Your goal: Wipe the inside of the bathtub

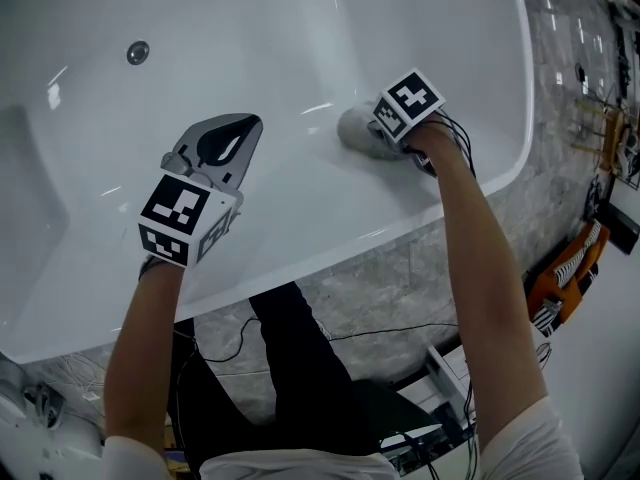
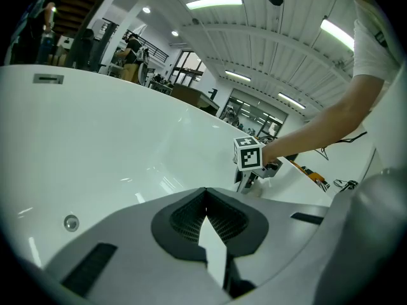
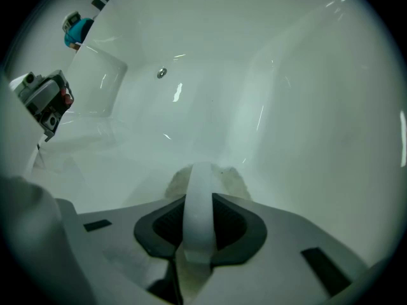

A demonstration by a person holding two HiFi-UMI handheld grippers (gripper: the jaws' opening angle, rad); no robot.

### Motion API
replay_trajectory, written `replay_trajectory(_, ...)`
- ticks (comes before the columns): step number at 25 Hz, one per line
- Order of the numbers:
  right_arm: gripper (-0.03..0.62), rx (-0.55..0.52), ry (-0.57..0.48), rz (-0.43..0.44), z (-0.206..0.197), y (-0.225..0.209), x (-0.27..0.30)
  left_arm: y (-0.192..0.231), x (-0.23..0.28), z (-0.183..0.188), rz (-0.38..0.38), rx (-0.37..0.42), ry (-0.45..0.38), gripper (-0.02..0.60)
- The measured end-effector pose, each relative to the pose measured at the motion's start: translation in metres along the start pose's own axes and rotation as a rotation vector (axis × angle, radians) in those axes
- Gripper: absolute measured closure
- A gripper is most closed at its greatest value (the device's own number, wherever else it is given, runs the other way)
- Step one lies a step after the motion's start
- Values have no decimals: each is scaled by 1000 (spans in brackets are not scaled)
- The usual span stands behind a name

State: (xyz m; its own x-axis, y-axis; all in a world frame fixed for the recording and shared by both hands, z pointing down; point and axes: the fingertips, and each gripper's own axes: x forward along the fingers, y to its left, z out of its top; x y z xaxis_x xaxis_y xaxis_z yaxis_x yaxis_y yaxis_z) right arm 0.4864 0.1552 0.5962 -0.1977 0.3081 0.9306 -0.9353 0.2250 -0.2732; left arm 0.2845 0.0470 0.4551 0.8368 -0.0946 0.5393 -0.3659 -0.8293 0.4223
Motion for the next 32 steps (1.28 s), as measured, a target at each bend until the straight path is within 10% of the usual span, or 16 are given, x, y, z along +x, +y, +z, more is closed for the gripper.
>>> replay_trajectory(32,502,-58,-1,139,75,164,35,67,-113,-36,101,-44,1,569)
